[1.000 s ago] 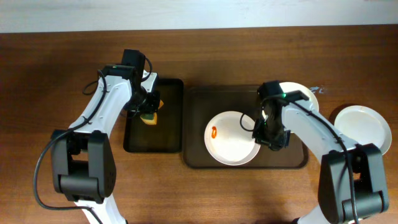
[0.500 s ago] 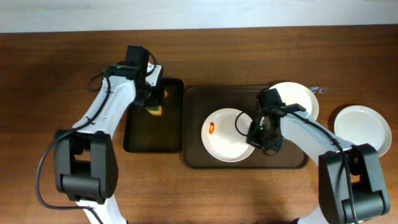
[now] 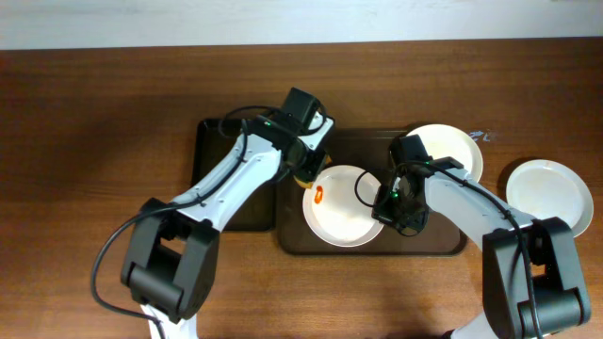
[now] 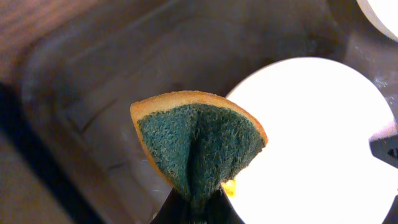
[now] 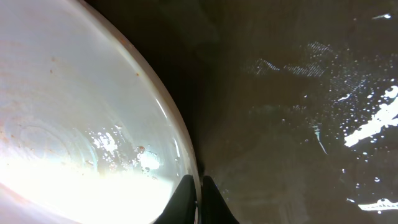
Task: Clean dirty plates on tray and stack at the side
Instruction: 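Scrub the held plate with the sponge in the left gripper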
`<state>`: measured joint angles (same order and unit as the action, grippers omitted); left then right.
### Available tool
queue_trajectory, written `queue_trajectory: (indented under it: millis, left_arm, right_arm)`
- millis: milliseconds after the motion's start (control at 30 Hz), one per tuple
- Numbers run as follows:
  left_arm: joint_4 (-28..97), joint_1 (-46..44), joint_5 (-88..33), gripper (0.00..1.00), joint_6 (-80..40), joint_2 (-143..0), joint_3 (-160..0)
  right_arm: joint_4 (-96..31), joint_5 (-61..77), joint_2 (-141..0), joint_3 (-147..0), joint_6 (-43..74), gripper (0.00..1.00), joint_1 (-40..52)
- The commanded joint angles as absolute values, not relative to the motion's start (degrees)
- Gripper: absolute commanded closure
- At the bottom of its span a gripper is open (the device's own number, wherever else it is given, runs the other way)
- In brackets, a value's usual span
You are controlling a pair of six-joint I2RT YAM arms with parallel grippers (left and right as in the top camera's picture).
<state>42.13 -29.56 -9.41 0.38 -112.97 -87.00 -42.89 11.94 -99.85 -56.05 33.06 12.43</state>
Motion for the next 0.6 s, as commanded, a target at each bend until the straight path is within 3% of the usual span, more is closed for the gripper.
queue_trajectory:
  millis: [0,567]
  left_arm:
    - [40.97,-30.94,-10.24,1.00,0.89,-117.21,-88.16]
    - [38.15,-34.24,-8.49,1.00,0.89,-123.85,-88.01]
  right_arm:
    - [-43.42,10.94,-100.66,-54.76,33.50,0.96,12.73]
    - [-43.24,10.74,-100.66,-54.74,33.47,0.96,12.73]
